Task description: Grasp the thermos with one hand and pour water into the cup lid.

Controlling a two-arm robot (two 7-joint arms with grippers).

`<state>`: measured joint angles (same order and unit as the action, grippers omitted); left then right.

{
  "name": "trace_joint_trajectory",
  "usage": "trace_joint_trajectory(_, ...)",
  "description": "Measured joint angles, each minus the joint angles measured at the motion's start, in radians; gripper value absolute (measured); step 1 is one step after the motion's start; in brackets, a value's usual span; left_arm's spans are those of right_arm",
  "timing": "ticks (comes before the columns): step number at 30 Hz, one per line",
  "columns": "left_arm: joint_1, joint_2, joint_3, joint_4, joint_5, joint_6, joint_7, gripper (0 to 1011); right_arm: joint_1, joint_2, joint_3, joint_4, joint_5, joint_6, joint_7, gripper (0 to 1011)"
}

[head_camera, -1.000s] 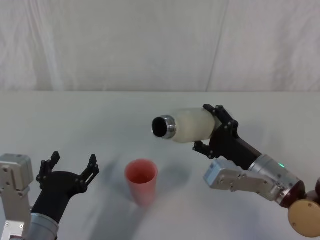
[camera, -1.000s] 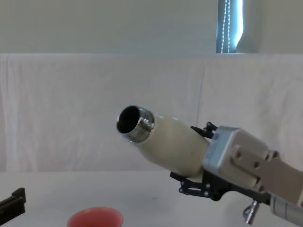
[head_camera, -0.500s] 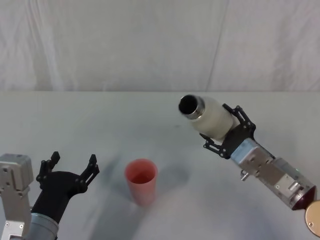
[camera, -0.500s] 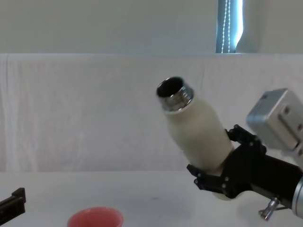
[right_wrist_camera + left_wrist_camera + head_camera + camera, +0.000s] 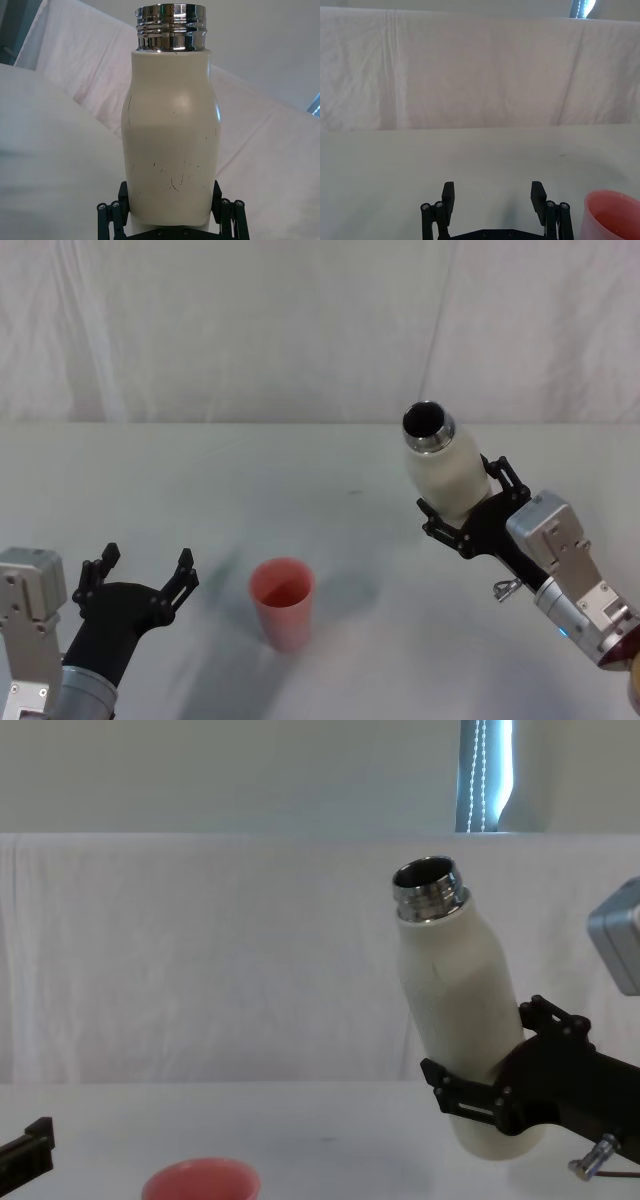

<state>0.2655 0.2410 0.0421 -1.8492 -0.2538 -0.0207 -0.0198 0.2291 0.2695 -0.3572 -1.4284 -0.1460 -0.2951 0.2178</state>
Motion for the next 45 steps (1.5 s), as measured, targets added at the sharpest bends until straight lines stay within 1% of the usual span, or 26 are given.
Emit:
trace_joint_trajectory(15, 0.000, 0.000, 0.000, 0.000, 0.000, 0.000, 0.000, 1001, -0.049, -0.014, 0.058, -0.034, 0.091, 0.045, 0.033, 951)
trace_joint_trajectory(21, 0.000, 0.000, 0.000, 0.000, 0.000, 0.000, 0.000, 1001, -0.061, -0.019, 0.073, -0.042, 0.114, 0.058, 0.039, 951)
trace_joint_trajectory(27, 0.000, 0.000, 0.000, 0.000, 0.000, 0.000, 0.000, 1001, -0.068, -0.022, 0.088, -0.054, 0.155, 0.074, 0.057, 951)
trace_joint_trajectory(30, 0.000, 0.000, 0.000, 0.000, 0.000, 0.000, 0.000, 1001, -0.074, -0.022, 0.099, -0.064, 0.194, 0.091, 0.076, 951)
trace_joint_trajectory(32, 0.000, 0.000, 0.000, 0.000, 0.000, 0.000, 0.000, 1001, -0.075, -0.022, 0.101, -0.066, 0.202, 0.095, 0.080, 951)
trace_joint_trajectory(34, 0.000, 0.000, 0.000, 0.000, 0.000, 0.000, 0.000, 1001, -0.080, -0.021, 0.108, -0.074, 0.237, 0.113, 0.096, 951)
trace_joint_trajectory(37, 0.000, 0.000, 0.000, 0.000, 0.000, 0.000, 0.000, 1001, -0.082, -0.019, 0.115, -0.079, 0.266, 0.131, 0.110, 951)
trace_joint_trajectory(38, 0.000, 0.000, 0.000, 0.000, 0.000, 0.000, 0.000, 1001, -0.082, -0.017, 0.117, -0.082, 0.283, 0.141, 0.117, 951)
trace_joint_trajectory(45, 0.000, 0.000, 0.000, 0.000, 0.000, 0.000, 0.000, 1001, -0.082, -0.008, 0.119, -0.087, 0.340, 0.174, 0.137, 951)
